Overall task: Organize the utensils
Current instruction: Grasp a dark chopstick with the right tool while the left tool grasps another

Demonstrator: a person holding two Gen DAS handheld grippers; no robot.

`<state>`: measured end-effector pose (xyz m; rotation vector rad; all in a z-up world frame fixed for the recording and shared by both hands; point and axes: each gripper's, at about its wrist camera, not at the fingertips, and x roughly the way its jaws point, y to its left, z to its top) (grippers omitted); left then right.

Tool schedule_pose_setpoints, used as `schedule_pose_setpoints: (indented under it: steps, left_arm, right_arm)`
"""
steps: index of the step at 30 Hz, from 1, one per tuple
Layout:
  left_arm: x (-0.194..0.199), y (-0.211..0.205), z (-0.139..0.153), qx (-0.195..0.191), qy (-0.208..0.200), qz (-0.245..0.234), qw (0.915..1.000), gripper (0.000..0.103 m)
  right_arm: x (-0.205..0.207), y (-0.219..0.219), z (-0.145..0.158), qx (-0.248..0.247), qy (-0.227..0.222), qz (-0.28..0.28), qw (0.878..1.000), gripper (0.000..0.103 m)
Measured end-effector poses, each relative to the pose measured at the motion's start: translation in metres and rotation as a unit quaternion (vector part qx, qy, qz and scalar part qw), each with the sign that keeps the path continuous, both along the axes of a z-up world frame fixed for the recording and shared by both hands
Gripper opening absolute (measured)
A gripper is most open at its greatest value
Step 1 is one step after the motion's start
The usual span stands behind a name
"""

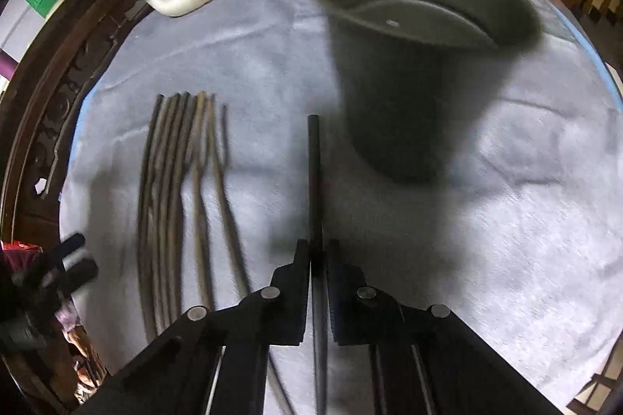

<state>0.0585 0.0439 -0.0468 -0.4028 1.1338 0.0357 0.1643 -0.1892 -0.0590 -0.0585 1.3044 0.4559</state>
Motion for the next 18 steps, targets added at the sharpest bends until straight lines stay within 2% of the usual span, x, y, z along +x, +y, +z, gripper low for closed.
schedule_pose_setpoints:
  steps: [4, 6, 8, 10, 15, 18]
  left_arm:
    - [0.025, -0.004, 0.000, 0.006, 0.030, 0.012, 0.9995, 0.100]
    - [0.038, -0.006, -0.004, 0.007, 0.055, 0.014, 0.9984, 0.090]
    - [0.049, -0.009, -0.010, 0.009, 0.083, 0.017, 0.9964, 0.077]
    - [0.055, -0.009, -0.016, 0.006, 0.102, 0.021, 0.9945, 0.071]
    - [0.066, -0.015, -0.018, 0.024, 0.118, 0.026, 0.9924, 0.067]
    - [0.067, -0.014, -0.017, 0.013, 0.120, 0.026, 0.9924, 0.051]
  right_arm:
    - [-0.004, -0.011, -0.001, 0.018, 0.001, 0.000, 1.000, 0.009]
    - [-0.005, -0.013, -0.001, 0.025, -0.001, 0.000, 1.000, 0.009]
    - [-0.005, -0.017, -0.001, 0.031, -0.002, 0.001, 1.000, 0.009]
    - [-0.007, -0.021, -0.001, 0.037, -0.002, 0.002, 0.999, 0.009]
    - [-0.001, -0.026, -0.002, 0.052, -0.001, 0.003, 0.999, 0.009]
    - [-0.002, -0.031, 0.000, 0.055, 0.000, 0.005, 0.998, 0.009]
